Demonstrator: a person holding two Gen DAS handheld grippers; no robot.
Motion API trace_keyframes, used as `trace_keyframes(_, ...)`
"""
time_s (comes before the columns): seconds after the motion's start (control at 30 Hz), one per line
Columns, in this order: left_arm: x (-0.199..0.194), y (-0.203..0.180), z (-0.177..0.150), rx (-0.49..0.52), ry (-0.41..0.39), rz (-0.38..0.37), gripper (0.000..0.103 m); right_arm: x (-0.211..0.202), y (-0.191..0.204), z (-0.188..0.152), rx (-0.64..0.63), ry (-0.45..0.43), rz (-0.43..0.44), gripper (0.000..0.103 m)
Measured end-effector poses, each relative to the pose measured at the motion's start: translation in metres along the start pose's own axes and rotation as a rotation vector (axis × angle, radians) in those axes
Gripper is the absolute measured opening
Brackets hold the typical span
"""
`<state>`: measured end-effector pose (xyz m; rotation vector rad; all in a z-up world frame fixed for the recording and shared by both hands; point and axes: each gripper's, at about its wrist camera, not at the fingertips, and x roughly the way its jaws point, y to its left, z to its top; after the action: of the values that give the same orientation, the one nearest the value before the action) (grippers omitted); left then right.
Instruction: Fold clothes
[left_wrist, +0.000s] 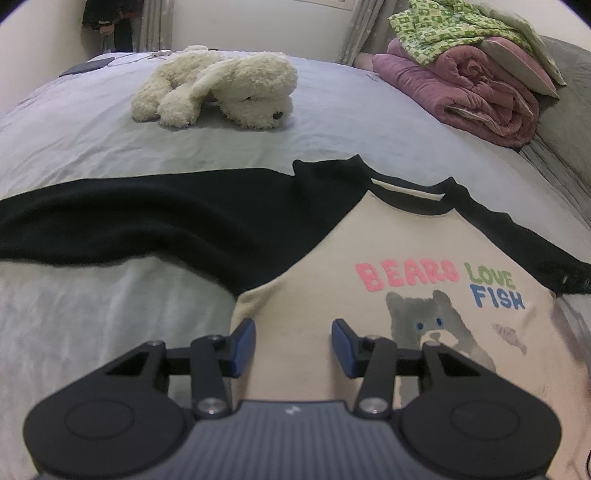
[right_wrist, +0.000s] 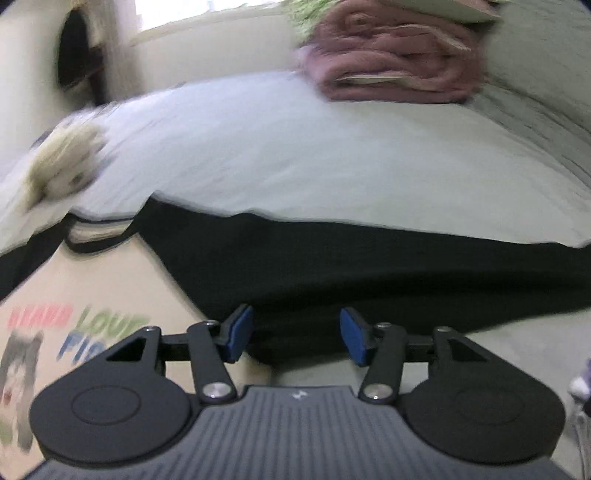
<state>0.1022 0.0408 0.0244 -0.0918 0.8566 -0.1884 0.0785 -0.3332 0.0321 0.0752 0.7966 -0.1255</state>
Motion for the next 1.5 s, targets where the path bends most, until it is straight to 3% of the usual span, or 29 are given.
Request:
trace_keyframes(0.23,-0.001,-0.002,-0.001,0.007,0.004,0.010,0.047,0.010,-0.013,0.001,-0.047,0.041,-0.187,0.056)
trace_keyframes(0.37,0.000,-0.004,-0.001,0.018,0.003,0.018,0.047,0.009,-0.033,0.003,0.050,0.065,-0.181,0.057)
trace_keyframes(0.67,-0.001,-0.007,-0.002,0.037,0.002,0.037,0.048,0.002,-0.025,0.003,0.061,0.027,-0.191,0.058)
trace_keyframes(0.8,-0.002,-0.009,-0.002,0.044,0.001,0.043,0.048,0.005,-0.045,0.004,0.179,0.062,-0.149,0.058)
trace_keyframes(1.03,-0.001,-0.011,-0.004,0.056,0.000,0.053,0.048,-0.007,-0.107,0.000,0.530,0.062,-0.120,0.059)
trace_keyframes(1.23,-0.001,-0.012,-0.004,0.063,0.000,0.056,0.048,-0.016,-0.138,0.004,0.626,0.017,-0.139,0.059)
trace_keyframes(1.4,-0.001,-0.011,-0.004,0.058,0.001,0.051,0.048,-0.027,-0.171,0.009,0.728,-0.023,-0.072,0.059)
trace_keyframes(1.5,-0.001,-0.010,-0.004,0.054,0.001,0.049,0.048,-0.040,-0.192,0.011,0.770,-0.074,-0.105,0.060)
